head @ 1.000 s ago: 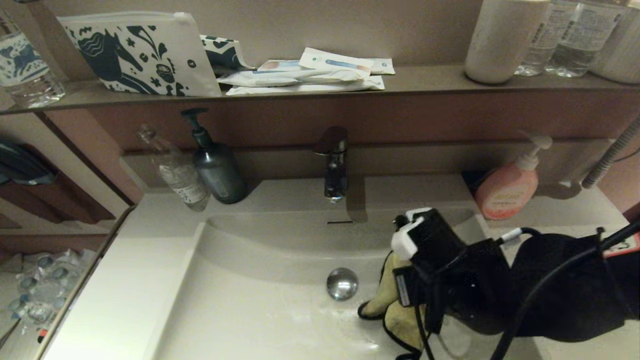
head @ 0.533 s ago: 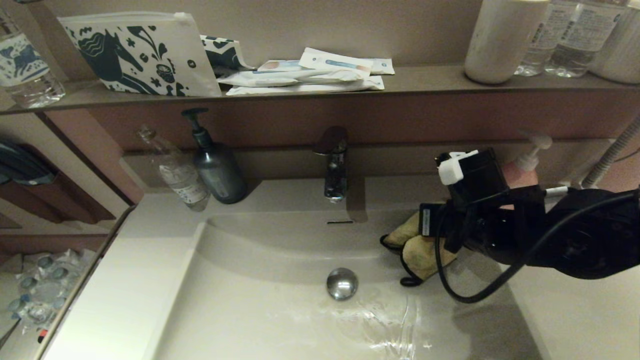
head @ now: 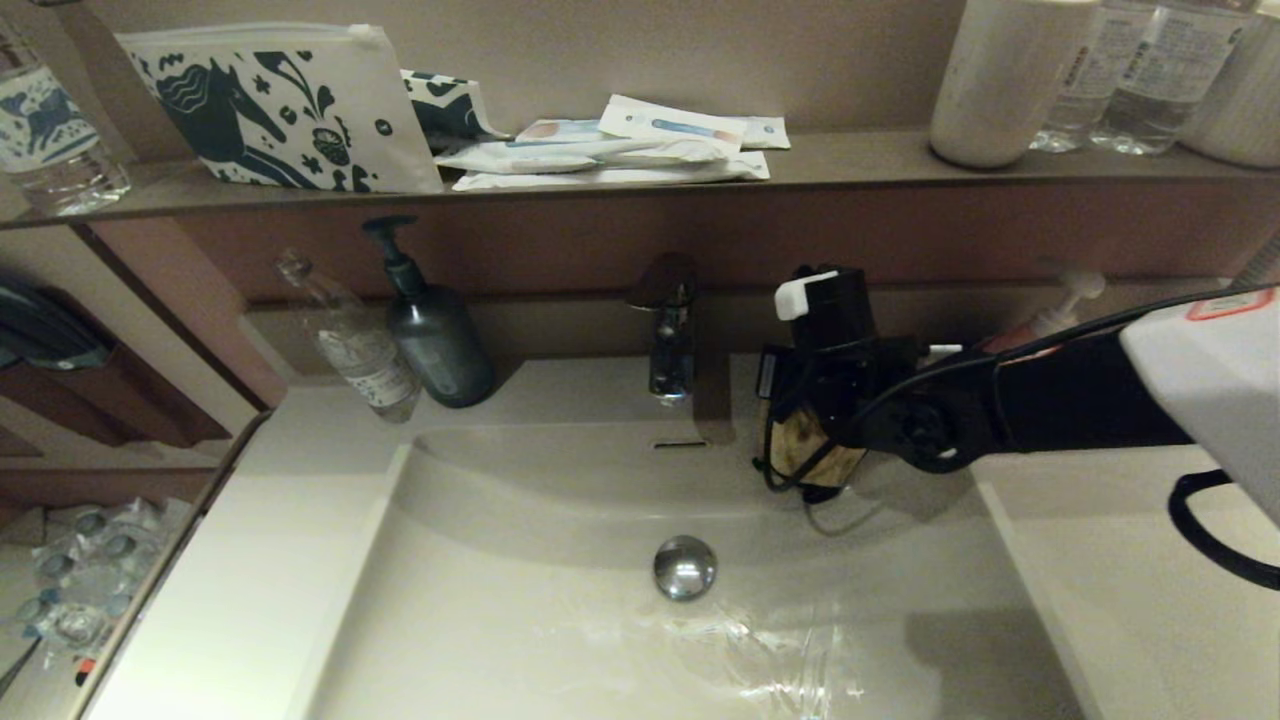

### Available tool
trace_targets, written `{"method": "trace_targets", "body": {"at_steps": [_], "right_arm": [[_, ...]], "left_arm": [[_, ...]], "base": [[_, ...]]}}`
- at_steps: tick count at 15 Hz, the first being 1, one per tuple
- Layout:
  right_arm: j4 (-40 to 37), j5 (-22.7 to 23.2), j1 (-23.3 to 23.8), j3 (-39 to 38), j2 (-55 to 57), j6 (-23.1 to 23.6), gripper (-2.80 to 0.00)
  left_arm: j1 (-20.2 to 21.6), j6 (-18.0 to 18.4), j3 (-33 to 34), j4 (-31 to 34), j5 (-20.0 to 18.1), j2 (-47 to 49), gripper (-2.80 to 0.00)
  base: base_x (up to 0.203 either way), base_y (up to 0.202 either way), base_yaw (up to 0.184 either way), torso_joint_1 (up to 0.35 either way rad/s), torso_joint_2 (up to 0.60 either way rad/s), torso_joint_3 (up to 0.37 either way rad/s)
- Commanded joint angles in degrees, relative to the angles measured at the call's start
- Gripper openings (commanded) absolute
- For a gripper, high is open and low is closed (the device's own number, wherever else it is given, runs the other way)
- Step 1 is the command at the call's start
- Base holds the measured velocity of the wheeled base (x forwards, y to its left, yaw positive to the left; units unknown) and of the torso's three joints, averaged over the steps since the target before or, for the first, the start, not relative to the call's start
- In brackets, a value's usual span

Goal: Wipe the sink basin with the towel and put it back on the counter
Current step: Wipe the sink

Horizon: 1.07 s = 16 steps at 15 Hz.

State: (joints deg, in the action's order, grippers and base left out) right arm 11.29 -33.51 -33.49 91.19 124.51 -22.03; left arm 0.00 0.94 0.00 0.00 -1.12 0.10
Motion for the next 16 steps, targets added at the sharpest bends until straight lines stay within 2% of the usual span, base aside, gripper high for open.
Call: {"method": "trace_targets", "body": {"at_steps": [1, 4, 9, 16], "right_arm": [[0.11, -0.34, -0.19, 6.85, 7.75, 0.36, -2.8], [-0.16, -0.89, -1.1, 11.52, 13.71, 3.14, -2.8], [-3.84, -2.05, 1.68, 10.3, 13.92, 3.42, -2.8], [-3.34, -2.62, 8.18, -4.86, 5.76, 3.22, -2.8]], "left_arm": [[0.0, 0.03, 0.0, 0.0, -0.11, 0.08, -2.8], [0.0, 0.03, 0.0, 0.0, -0.11, 0.08, -2.8], [0.0, 0.03, 0.0, 0.0, -0.02, 0.08, -2.8], [0.0, 0.03, 0.0, 0.0, -0.02, 0.08, -2.8]], "base": [[0.0, 0.0, 0.0, 0.0, 0.0, 0.0], [0.0, 0.0, 0.0, 0.0, 0.0, 0.0], [0.0, 0.0, 0.0, 0.0, 0.0, 0.0], [0.0, 0.0, 0.0, 0.0, 0.0, 0.0]]}}
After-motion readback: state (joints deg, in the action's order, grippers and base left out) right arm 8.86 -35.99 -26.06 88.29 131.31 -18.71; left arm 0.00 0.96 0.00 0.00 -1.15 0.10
